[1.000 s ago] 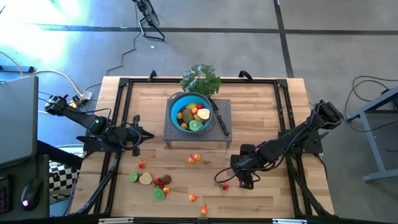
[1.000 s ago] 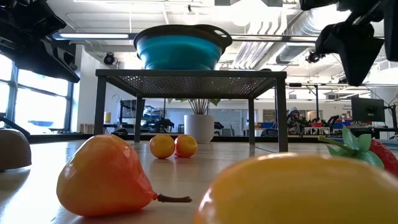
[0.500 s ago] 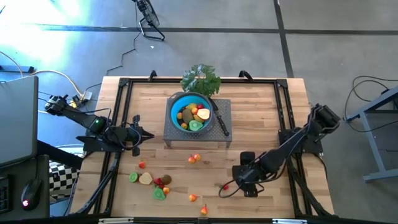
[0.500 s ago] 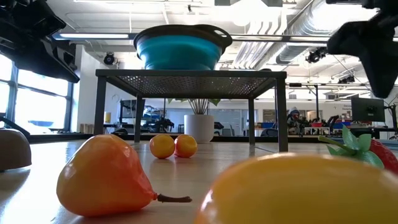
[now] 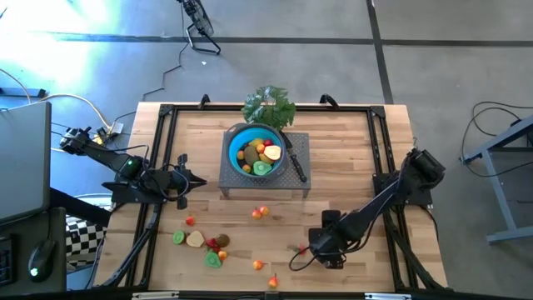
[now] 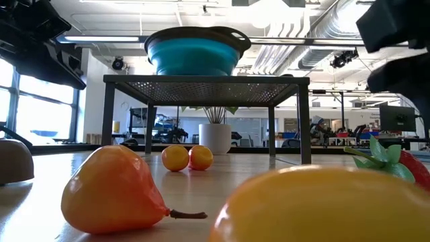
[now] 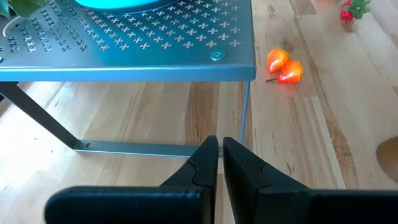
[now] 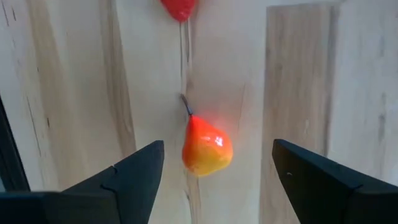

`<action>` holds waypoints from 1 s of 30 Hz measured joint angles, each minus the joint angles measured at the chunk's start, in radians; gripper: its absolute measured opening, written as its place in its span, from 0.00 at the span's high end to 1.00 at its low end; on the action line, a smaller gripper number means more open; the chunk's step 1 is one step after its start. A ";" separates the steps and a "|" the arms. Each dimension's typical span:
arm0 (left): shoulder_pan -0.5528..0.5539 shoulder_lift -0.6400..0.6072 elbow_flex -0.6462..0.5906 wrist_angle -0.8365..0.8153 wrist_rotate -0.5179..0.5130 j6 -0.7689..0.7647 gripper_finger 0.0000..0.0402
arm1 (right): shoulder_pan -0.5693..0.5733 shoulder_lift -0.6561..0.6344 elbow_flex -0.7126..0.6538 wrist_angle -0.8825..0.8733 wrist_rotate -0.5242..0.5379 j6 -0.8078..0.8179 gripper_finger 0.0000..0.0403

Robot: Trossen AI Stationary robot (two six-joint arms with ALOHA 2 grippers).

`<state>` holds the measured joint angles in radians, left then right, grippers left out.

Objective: Pick & Place Fruit
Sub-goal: Put the pear into the blue strainer bowl on the shelf

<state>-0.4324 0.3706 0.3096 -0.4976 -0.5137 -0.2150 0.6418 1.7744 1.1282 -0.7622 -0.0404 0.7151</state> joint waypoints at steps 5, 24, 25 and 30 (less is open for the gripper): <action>0.000 0.000 0.000 0.000 0.000 0.000 0.95 | 0.006 0.033 0.000 0.016 -0.009 0.019 0.27; 0.000 0.000 0.000 0.000 0.000 0.000 0.95 | 0.013 0.064 0.000 0.019 0.004 0.025 0.27; 0.000 0.000 0.000 0.000 0.000 0.000 0.95 | 0.013 0.064 0.000 0.019 0.004 0.025 0.27; 0.000 0.000 0.000 0.000 0.000 0.000 0.95 | 0.013 0.064 0.000 0.018 0.009 0.024 0.30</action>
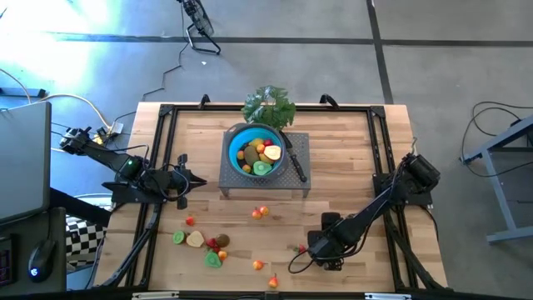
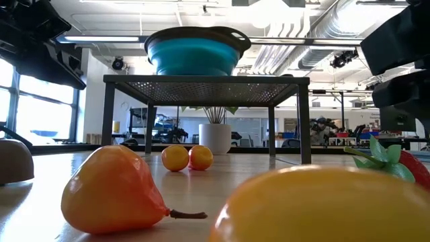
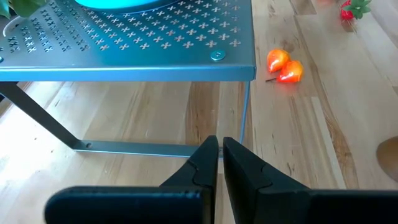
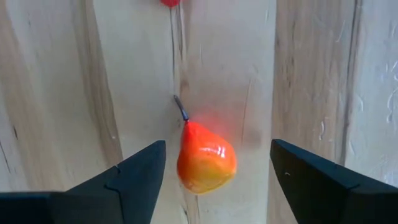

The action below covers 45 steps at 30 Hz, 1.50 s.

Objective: Pick & Place Fruit
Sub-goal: Put the pear into the blue strainer bowl on the shelf

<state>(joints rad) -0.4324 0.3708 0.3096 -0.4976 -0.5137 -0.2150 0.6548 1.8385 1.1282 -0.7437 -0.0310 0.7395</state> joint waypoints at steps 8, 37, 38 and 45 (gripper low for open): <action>0.000 0.000 0.000 0.000 0.000 0.000 0.95 | 0.000 0.000 0.000 0.000 -0.007 -0.002 0.46; 0.000 0.000 0.000 0.000 0.000 0.000 0.95 | -0.040 -0.066 0.000 0.136 -0.053 0.049 0.71; 0.000 0.000 0.000 0.000 0.000 0.000 0.95 | -0.049 -0.078 0.000 0.137 -0.053 0.052 0.70; 0.000 0.000 0.000 0.000 0.000 0.000 0.95 | -0.109 -0.153 0.000 0.205 -0.040 0.052 0.71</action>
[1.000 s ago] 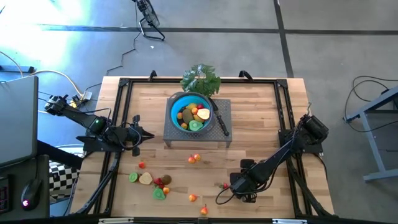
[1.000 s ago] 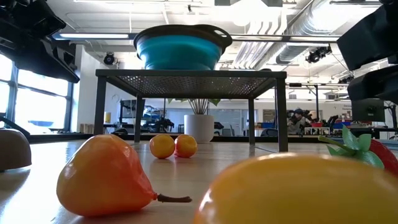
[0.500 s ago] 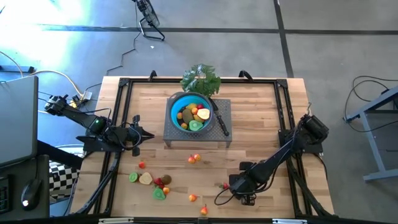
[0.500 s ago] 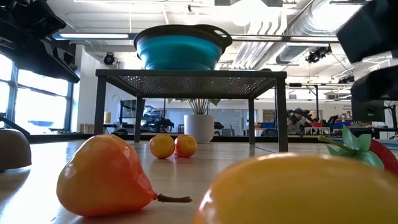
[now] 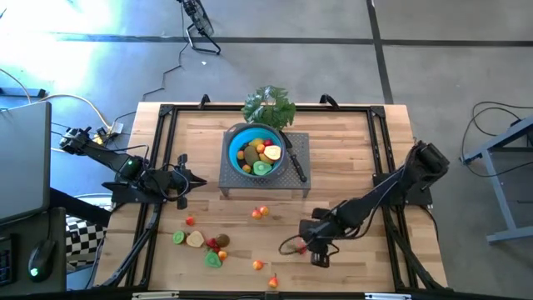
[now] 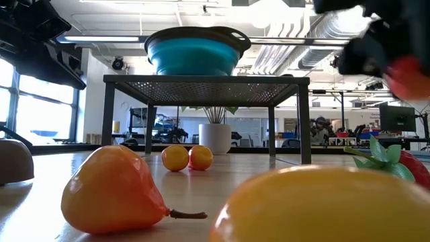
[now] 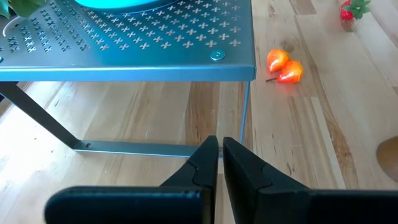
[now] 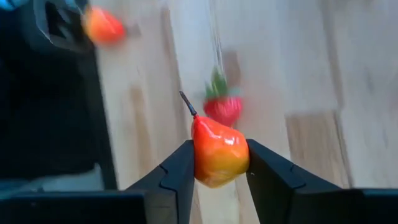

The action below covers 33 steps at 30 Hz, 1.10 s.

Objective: Pick & Place Fruit
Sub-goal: Put the pear into the blue strainer bowl on the shelf

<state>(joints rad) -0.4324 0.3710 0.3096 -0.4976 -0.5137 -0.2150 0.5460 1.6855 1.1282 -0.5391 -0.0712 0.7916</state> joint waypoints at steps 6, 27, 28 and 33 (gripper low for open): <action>0.000 0.000 0.000 0.000 0.000 0.000 0.95 | -0.056 -0.047 0.000 0.126 0.053 -0.019 0.70; 0.000 0.000 0.000 0.001 0.000 0.000 0.95 | -0.304 -0.080 0.000 0.727 0.268 -0.420 0.70; 0.000 0.000 0.000 0.001 0.000 0.000 0.95 | -0.315 -0.080 0.000 0.747 0.288 -0.449 0.70; 0.000 0.000 0.000 0.001 0.000 0.000 0.95 | -0.369 -0.081 0.000 0.835 0.362 -0.540 0.71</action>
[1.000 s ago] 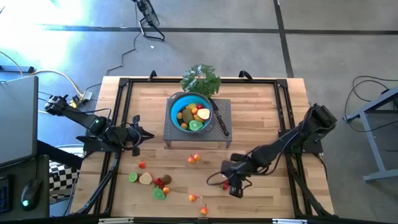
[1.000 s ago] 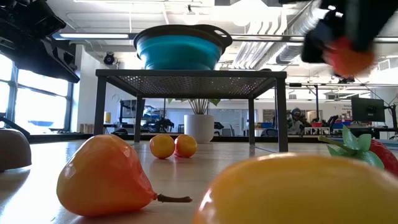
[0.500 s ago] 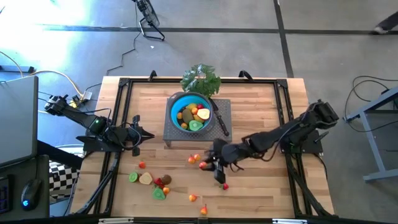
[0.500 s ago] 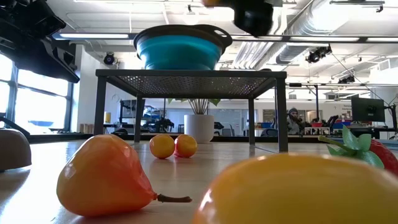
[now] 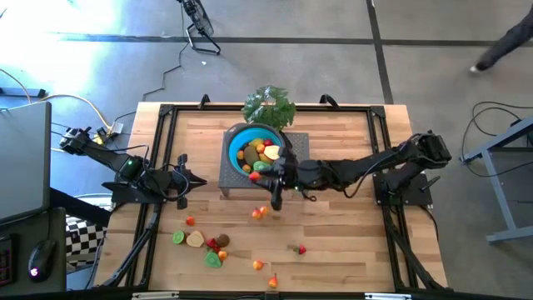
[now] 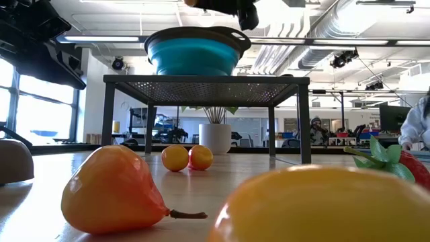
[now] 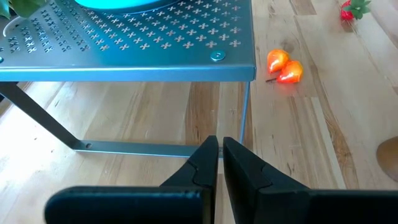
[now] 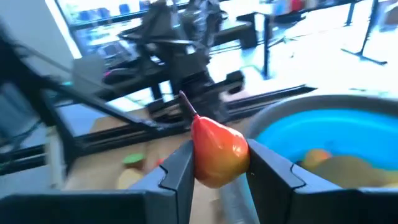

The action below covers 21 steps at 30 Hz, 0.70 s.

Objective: Pick & Place Fruit
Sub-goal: Put the pear into the blue strainer bowl on the shelf

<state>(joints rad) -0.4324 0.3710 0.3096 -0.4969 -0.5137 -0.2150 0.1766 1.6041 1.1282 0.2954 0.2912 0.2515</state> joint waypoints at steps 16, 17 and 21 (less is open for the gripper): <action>0.000 0.000 0.000 0.000 0.000 0.000 0.95 | -0.093 -0.027 0.110 -0.264 0.099 0.072 0.70; 0.000 0.000 0.000 0.000 0.000 0.000 0.95 | -0.094 -0.027 0.118 -0.294 0.102 0.090 0.70; 0.000 0.000 0.000 0.000 0.000 0.000 0.95 | -0.095 -0.027 0.128 -0.350 0.090 0.121 0.71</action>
<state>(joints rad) -0.4324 0.3708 0.3096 -0.4969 -0.5137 -0.2150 0.0814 1.5772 1.2560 -0.0543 0.3807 0.3723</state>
